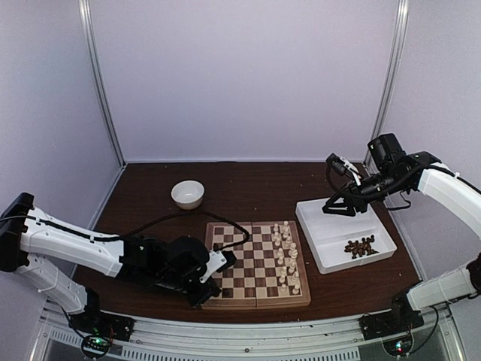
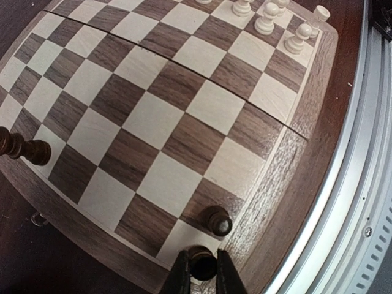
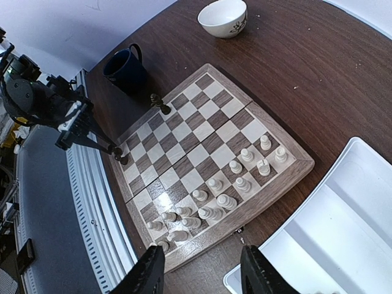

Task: Set up the chess pieces on the board
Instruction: Place the rook at a8.

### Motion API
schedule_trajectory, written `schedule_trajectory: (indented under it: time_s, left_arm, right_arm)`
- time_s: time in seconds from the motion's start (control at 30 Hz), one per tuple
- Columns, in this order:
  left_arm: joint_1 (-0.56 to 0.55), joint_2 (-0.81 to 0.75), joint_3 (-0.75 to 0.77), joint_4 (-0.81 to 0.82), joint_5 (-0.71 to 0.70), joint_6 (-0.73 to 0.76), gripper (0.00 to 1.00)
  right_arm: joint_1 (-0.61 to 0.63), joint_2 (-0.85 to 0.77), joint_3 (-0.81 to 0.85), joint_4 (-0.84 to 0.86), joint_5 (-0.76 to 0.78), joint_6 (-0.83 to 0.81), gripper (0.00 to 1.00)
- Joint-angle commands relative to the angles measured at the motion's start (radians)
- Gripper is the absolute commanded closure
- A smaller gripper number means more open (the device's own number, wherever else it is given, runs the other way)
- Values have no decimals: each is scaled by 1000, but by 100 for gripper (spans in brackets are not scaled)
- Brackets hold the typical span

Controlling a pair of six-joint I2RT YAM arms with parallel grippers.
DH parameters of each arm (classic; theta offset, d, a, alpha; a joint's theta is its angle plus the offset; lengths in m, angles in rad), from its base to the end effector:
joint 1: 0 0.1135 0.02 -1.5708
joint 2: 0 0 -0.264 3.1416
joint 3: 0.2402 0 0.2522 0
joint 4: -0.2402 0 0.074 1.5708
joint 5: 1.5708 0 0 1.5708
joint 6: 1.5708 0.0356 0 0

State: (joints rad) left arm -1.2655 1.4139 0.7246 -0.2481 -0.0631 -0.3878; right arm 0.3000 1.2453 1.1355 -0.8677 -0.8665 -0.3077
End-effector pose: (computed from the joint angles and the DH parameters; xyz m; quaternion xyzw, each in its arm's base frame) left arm 0.0835 -0.2576 0.1765 0.3947 0.8640 -0.2087 0.2329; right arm 0.2212 0.0968 0.3160 -0.3768 0.7915 0.4005 0.2669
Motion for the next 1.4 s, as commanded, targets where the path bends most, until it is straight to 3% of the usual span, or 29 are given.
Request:
schedule_trajectory:
  time_s: [0.0,0.17,0.57,0.73,1.0,1.2,1.37]
  left_arm:
    - [-6,11,-7,73,-20,-17,93]
    - [-6,31,1,68,-21,-8,88]
    - [-6,4,-19,40,-37,-19,87]
    - [-8,-6,-24,39,-35,-22,78]
    - [-7,-18,-11,21,-36,-16,71]
    - [-9,-129,67,-80,-74,17,62]
    - [-7,-197,179,-144,-157,85,57]
  right_arm:
    - [-7,-2,7,12,8,1,54]
    - [-7,-5,7,7,10,0,54]
    - [-7,-7,9,7,11,1,54]
    - [-7,-5,13,2,11,2,54]
    - [-12,-12,21,-13,19,-2,54]
    - [-121,2,55,-122,203,-111,55]
    - [-237,112,30,-225,404,-212,60]
